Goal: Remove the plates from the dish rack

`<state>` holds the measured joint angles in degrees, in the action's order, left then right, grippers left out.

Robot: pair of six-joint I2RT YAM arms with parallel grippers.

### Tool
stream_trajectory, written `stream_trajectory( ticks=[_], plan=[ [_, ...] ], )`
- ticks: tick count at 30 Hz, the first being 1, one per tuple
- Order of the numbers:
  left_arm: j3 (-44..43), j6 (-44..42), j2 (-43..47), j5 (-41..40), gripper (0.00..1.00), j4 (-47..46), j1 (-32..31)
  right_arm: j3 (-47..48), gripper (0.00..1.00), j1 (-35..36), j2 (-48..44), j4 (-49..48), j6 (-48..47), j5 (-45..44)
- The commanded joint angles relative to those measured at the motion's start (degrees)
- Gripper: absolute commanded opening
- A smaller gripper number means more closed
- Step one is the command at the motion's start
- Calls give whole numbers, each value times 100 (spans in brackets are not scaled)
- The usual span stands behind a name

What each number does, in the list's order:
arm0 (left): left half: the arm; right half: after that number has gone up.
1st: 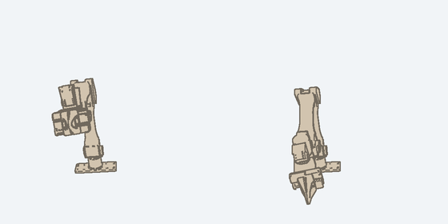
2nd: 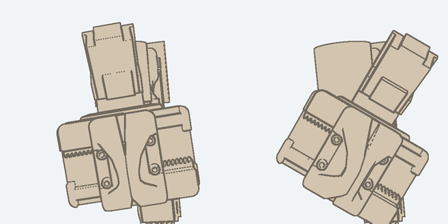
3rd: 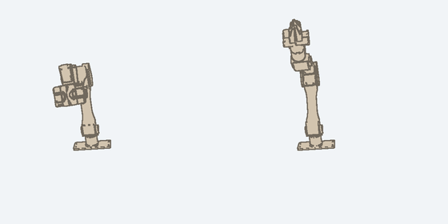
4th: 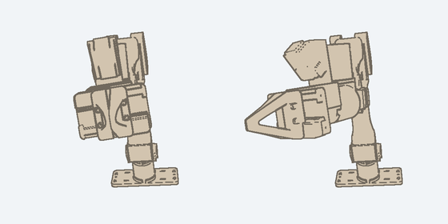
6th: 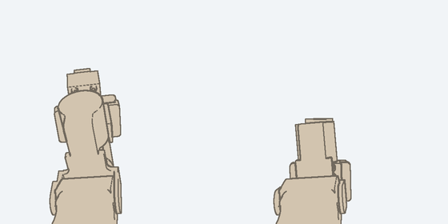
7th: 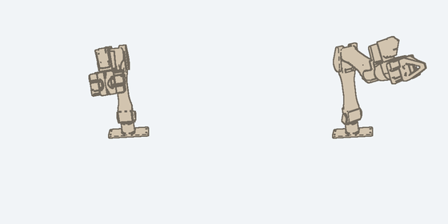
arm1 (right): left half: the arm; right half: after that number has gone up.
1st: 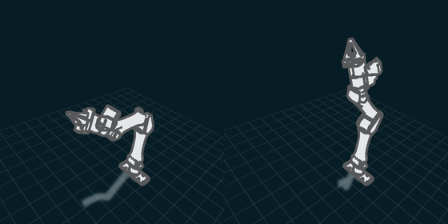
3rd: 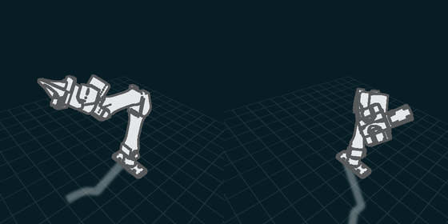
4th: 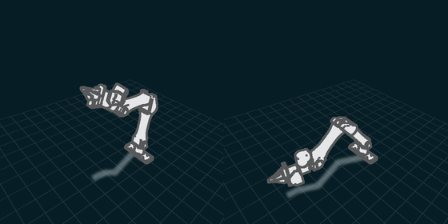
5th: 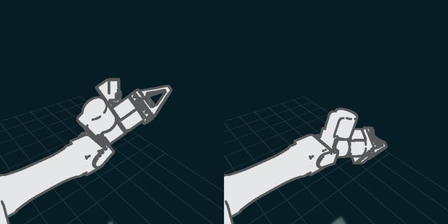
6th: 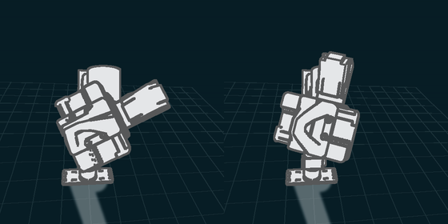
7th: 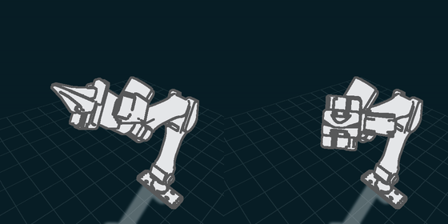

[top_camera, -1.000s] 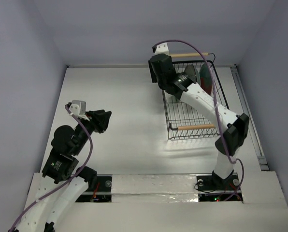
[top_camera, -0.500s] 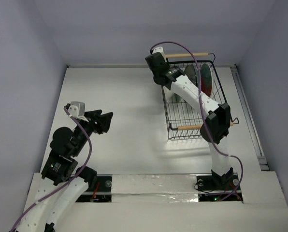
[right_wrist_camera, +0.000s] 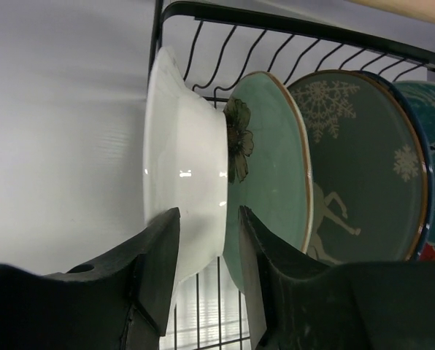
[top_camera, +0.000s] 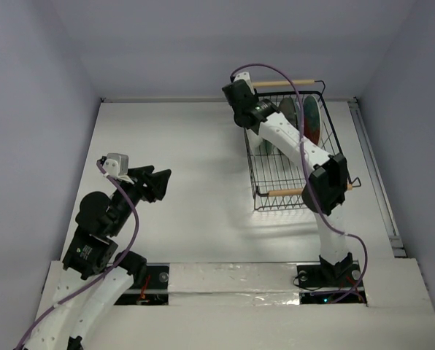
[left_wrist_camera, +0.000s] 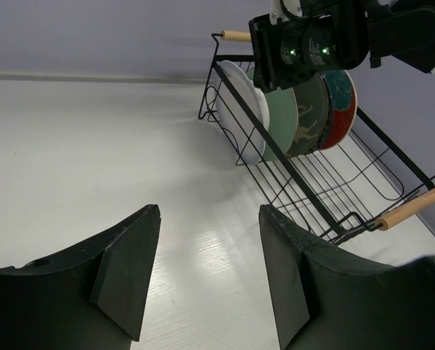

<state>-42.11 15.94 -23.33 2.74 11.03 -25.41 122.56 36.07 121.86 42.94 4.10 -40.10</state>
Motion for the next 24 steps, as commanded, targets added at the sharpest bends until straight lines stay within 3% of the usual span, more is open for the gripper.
stream_trajectory(
  ticks=[1, 7, 14, 24],
  plan=[
    [18, 5, 13, 60, 54, -215, -26, -118, 45, -4, -724, -417, 82, -129],
    [10, 5, -75, 130, 54, -268, -26, -268, 49, 119, -1147, -778, -23, 298],
    [10, 5, -84, 147, 54, -276, 27, 197, 49, 119, -533, -471, -5, 819],
    [10, -4, -75, 200, 54, -294, 27, 742, 48, 119, 162, -93, -251, 425]
  ],
)
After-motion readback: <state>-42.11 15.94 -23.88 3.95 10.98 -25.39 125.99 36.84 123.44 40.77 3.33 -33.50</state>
